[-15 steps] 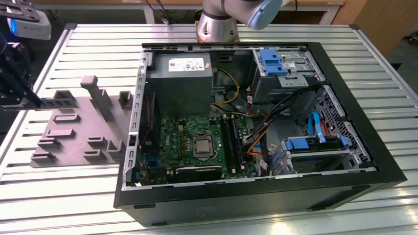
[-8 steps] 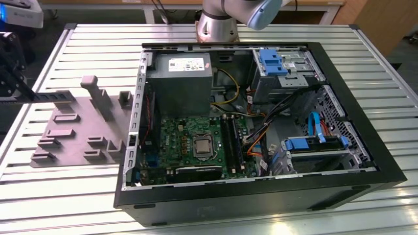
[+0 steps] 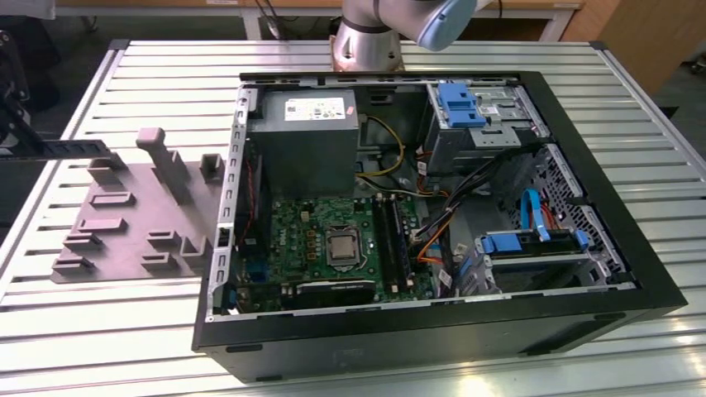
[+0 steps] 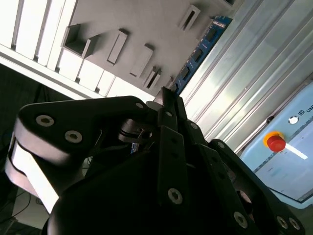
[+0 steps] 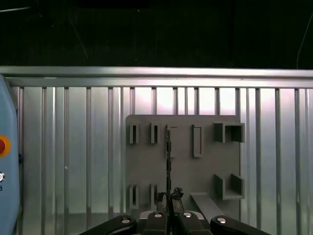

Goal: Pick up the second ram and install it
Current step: 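Pick up the second ram and move it above second insertion slot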

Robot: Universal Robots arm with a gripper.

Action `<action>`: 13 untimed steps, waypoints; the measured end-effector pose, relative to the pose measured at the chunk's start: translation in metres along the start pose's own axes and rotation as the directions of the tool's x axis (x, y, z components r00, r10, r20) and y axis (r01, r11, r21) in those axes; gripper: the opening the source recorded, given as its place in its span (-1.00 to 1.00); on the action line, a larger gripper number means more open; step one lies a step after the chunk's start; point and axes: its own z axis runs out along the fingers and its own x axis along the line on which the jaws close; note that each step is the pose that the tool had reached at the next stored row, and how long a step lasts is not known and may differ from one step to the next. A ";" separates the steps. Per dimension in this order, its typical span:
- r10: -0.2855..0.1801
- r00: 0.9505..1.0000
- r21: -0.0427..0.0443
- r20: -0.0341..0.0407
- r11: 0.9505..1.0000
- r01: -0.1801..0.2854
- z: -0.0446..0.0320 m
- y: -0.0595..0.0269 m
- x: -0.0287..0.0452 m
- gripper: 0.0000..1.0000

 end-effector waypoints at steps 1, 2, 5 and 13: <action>0.000 1.000 0.000 0.000 1.000 0.000 -0.0028 0.0000 -0.0002 -0.73; 0.000 1.000 0.000 0.000 1.000 0.000 -0.0056 0.0001 -0.0003 -0.73; 0.000 1.000 0.000 0.000 1.000 0.000 -0.0143 0.0001 -0.0009 -0.73; 0.000 1.000 0.000 0.000 1.000 0.000 -0.0389 0.0004 -0.0024 -0.73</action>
